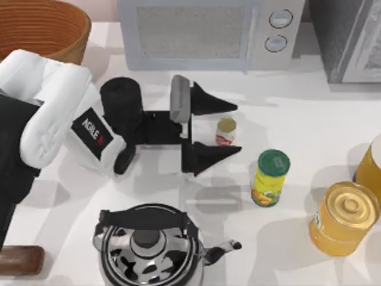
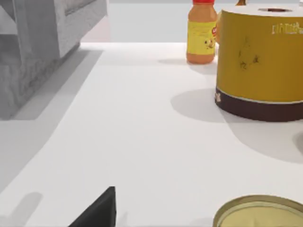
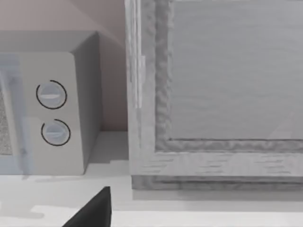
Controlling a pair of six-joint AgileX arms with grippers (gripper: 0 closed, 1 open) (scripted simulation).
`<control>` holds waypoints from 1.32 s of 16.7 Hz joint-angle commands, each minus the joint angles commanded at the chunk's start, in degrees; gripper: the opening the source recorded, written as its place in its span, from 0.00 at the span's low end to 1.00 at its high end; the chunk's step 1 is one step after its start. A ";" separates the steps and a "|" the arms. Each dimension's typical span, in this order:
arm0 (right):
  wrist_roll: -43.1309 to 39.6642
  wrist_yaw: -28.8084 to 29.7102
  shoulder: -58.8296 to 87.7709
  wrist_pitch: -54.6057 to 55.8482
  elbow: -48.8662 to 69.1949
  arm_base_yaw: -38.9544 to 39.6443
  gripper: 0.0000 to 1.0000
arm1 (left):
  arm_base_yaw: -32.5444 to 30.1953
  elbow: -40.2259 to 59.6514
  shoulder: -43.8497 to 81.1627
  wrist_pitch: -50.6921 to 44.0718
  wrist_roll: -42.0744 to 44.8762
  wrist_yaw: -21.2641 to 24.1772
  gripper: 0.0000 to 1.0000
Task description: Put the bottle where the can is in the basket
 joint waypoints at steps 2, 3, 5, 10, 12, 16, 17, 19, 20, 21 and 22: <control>0.00 0.00 0.00 0.00 0.00 0.00 1.00 | 0.22 -0.02 0.00 -0.01 0.00 -0.01 1.00; 0.00 0.00 0.00 0.00 0.00 0.00 1.00 | 0.20 -0.45 -0.56 -0.27 -0.04 -0.30 1.00; 0.00 0.00 0.00 0.00 0.00 0.00 1.00 | 0.22 -2.64 -3.45 -1.67 -0.19 -1.92 1.00; 0.00 0.00 0.00 0.00 0.00 0.00 1.00 | 1.73 -14.35 -21.25 -9.75 -0.43 -12.00 1.00; 0.00 0.00 0.00 0.00 0.00 0.00 1.00 | 3.04 -20.63 -32.37 -14.51 -0.42 -17.89 1.00; 0.00 0.00 0.00 0.00 0.00 0.00 1.00 | 6.61 -34.10 -58.60 -25.80 -0.33 -30.97 1.00; 0.00 0.00 0.00 0.00 0.00 0.00 1.00 | 7.65 -37.47 -65.58 -28.90 -0.31 -34.30 1.00; 0.00 0.00 0.00 0.00 0.00 0.00 1.00 | 9.85 -44.05 -79.61 -35.28 -0.31 -40.83 1.00; 0.00 0.00 0.00 0.00 0.00 0.00 1.00 | 10.98 -47.22 -86.54 -38.53 -0.32 -43.97 1.00; 0.00 0.00 0.00 0.00 0.00 0.00 1.00 | 12.13 -50.29 -93.36 -41.80 -0.35 -47.00 1.00; 0.00 0.00 0.00 0.00 0.00 0.00 1.00 | 13.28 -53.26 -100.00 -45.06 -0.39 -49.92 1.00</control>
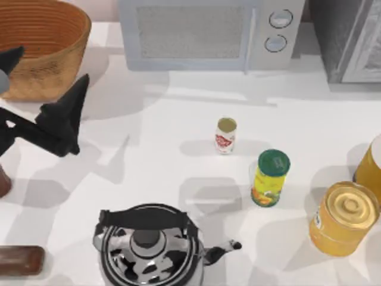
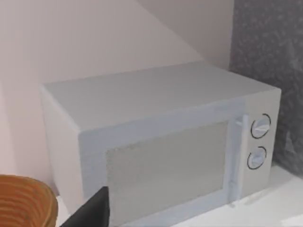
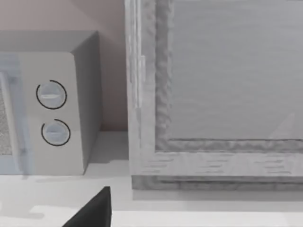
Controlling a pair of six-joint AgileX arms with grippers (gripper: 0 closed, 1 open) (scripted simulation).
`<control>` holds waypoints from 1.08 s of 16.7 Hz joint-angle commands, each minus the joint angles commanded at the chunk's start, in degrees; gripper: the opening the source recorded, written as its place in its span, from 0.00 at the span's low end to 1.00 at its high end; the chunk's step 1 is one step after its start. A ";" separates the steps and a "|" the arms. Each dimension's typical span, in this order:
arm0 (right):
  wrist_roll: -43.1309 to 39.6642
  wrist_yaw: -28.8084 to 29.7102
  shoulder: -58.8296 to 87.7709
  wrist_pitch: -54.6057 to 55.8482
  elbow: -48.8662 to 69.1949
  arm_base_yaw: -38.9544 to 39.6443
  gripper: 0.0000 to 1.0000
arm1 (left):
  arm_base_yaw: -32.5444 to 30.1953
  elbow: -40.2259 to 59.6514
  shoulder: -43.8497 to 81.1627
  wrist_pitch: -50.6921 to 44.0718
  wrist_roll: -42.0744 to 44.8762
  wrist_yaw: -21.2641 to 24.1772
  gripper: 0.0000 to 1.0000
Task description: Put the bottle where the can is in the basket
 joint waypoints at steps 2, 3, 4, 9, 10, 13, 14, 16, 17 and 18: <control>0.00 0.00 0.00 0.00 0.00 0.00 1.00 | 2.28 -5.49 -12.45 -6.39 -0.12 -5.37 1.00; 0.00 0.00 0.00 0.00 0.00 0.00 1.00 | 3.37 -8.01 -18.17 -9.46 -0.20 -7.79 1.00; 0.00 0.00 0.00 0.00 0.00 0.00 1.00 | 4.43 -10.35 -23.49 -12.41 -0.29 -10.02 1.00; 0.00 0.00 0.00 0.00 0.00 0.00 1.00 | 8.55 -18.87 -42.91 -24.00 -0.76 -17.84 1.00; 0.00 0.00 0.00 0.00 0.00 0.00 1.00 | 9.06 -19.82 -45.11 -25.43 -0.83 -18.67 1.00; 0.00 0.00 0.00 0.00 0.00 0.00 1.00 | 9.80 -21.16 -48.23 -27.52 -0.94 -19.82 1.00; 0.00 0.00 0.00 0.00 0.00 0.00 1.00 | 9.80 -21.16 -48.23 -27.52 -0.94 -19.82 1.00; 0.00 0.00 0.00 0.00 0.00 0.00 1.00 | 9.80 -21.16 -48.23 -27.52 -0.94 -19.82 1.00; 0.00 0.00 0.00 0.00 0.00 0.00 1.00 | 9.80 -21.16 -48.23 -27.52 -0.94 -19.82 1.00; 0.00 0.00 0.00 0.00 0.00 0.00 1.00 | 9.60 -20.99 -48.03 -27.42 -0.92 -19.74 1.00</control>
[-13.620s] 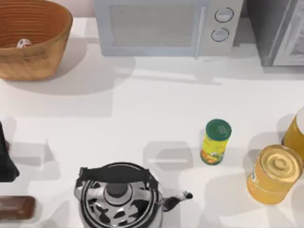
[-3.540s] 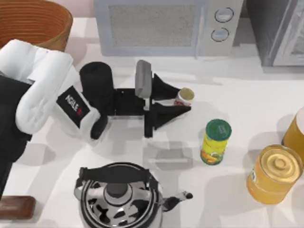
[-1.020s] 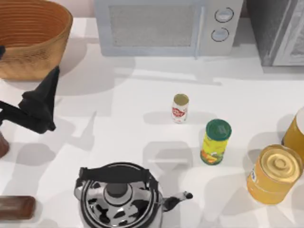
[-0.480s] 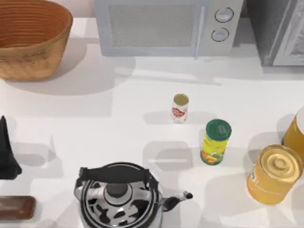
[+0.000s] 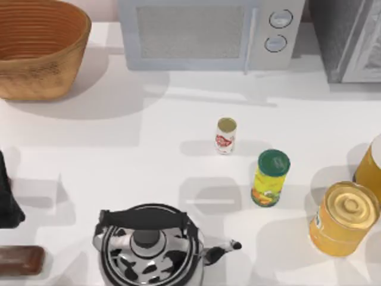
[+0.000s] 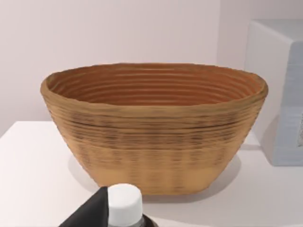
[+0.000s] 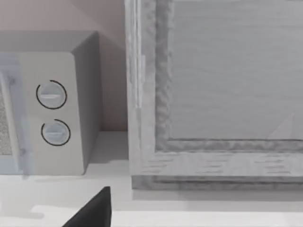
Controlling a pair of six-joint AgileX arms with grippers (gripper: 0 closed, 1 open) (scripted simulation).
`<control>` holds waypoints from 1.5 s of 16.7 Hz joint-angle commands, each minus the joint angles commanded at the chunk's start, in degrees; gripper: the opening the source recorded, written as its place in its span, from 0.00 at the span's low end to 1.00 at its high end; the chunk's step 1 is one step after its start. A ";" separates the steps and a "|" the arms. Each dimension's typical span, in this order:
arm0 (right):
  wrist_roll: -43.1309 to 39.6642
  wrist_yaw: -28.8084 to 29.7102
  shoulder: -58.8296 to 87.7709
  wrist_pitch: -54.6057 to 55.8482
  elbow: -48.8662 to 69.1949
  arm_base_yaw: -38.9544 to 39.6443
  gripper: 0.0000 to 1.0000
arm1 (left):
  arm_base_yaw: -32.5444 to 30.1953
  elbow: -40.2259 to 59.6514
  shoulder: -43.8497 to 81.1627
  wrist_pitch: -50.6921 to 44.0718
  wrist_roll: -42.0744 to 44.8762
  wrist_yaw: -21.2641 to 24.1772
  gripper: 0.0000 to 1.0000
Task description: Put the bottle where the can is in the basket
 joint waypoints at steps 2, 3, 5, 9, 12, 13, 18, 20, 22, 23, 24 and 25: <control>0.00 0.00 0.00 0.00 0.00 0.00 1.00 | 0.06 -0.18 0.59 0.53 -0.10 0.34 1.00; 0.00 0.00 0.00 0.00 0.00 0.00 1.00 | 0.19 -0.51 1.78 1.60 -0.29 0.99 1.00; 0.00 0.00 0.00 0.00 0.00 0.00 1.00 | 0.67 -1.51 6.02 5.21 -0.86 2.98 1.00; 0.00 0.00 0.00 0.00 0.00 0.00 1.00 | 2.58 -4.00 21.15 17.55 -2.16 8.37 1.00; 0.00 0.00 0.00 0.00 0.00 0.00 1.00 | 4.88 -5.40 35.98 30.04 -2.60 12.55 1.00; 0.00 0.00 0.00 0.00 0.00 0.00 1.00 | 5.83 -5.71 41.26 34.62 -2.54 13.85 1.00; 0.00 0.00 0.00 0.00 0.00 0.00 1.00 | 11.70 -6.12 67.70 58.69 -0.60 18.96 1.00; 0.00 0.00 0.00 0.00 0.00 0.00 1.00 | 14.28 -5.83 77.23 67.88 0.79 20.35 1.00; 0.00 0.00 0.00 0.00 0.00 0.00 1.00 | 16.75 -5.35 85.37 75.93 2.30 21.44 1.00; 0.00 0.00 0.00 0.00 0.00 0.00 1.00 | 17.87 -5.06 88.82 79.37 3.04 21.87 1.00; 0.00 0.00 0.00 0.00 0.00 0.00 1.00 | 18.89 -4.77 91.80 82.39 3.74 22.23 1.00; 0.00 0.00 0.00 0.00 0.00 0.00 1.00 | 19.79 -4.50 94.29 84.94 4.36 22.51 1.00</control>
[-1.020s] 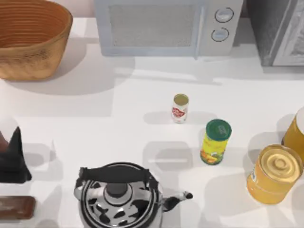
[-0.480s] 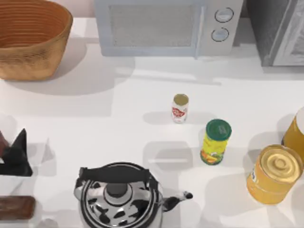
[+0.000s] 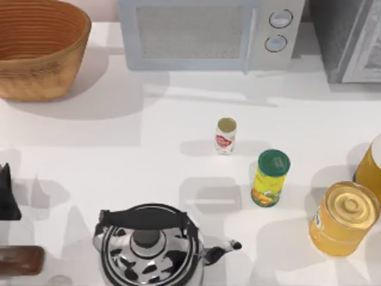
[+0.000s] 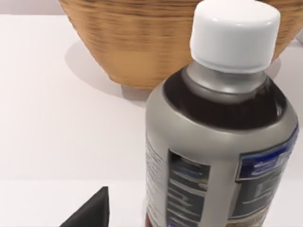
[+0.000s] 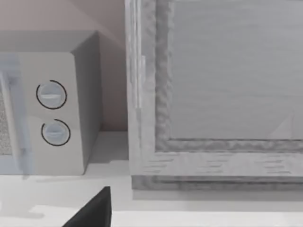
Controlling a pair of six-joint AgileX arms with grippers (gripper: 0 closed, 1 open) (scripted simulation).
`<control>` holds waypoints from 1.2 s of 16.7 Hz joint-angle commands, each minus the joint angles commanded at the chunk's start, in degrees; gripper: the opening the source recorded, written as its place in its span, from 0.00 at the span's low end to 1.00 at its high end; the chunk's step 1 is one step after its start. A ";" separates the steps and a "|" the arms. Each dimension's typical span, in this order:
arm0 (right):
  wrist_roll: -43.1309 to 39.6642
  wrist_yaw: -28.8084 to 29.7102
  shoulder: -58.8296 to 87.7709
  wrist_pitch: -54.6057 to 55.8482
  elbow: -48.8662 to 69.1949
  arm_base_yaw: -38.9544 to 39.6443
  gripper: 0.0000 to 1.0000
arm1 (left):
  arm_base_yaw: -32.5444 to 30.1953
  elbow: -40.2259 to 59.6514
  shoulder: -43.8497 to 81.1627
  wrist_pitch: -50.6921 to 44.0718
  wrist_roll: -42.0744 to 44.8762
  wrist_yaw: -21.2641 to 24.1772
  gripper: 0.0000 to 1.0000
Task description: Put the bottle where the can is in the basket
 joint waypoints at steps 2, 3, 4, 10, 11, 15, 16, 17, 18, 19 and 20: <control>0.00 0.00 0.00 0.00 0.00 0.00 1.00 | 1.36 0.45 3.45 3.59 0.94 0.35 1.00; 0.00 0.00 0.00 0.00 0.00 0.00 1.00 | 1.76 0.60 4.34 4.54 1.21 0.42 1.00; 0.00 0.00 0.00 0.00 0.00 0.00 1.00 | 1.91 0.66 4.67 4.89 1.32 0.44 1.00; 0.00 0.00 0.00 0.00 0.00 0.00 1.00 | 1.17 2.37 5.39 3.95 1.16 -0.05 1.00; 0.00 0.00 0.00 0.00 0.00 0.00 1.00 | 0.73 3.74 6.04 2.99 1.05 -0.57 1.00; 0.00 0.00 0.00 0.00 0.00 0.00 1.00 | -1.71 10.82 9.27 -0.27 0.48 -3.01 1.00; 0.00 0.00 0.00 0.00 0.00 0.00 1.00 | -2.38 11.82 10.39 -0.16 0.31 -3.65 1.00; 0.00 0.00 0.00 0.00 0.00 0.00 1.00 | -3.05 12.55 11.65 0.45 0.15 -4.29 1.00; 0.00 0.00 0.00 0.00 0.00 0.00 1.00 | -3.70 12.96 12.99 1.44 -0.01 -4.91 1.00; 0.00 0.00 0.00 0.00 0.00 0.00 1.00 | -4.28 13.12 14.22 2.57 -0.14 -5.45 1.00; 0.00 0.00 0.00 0.00 0.00 0.00 1.00 | -4.72 13.15 15.19 3.55 -0.23 -5.87 1.00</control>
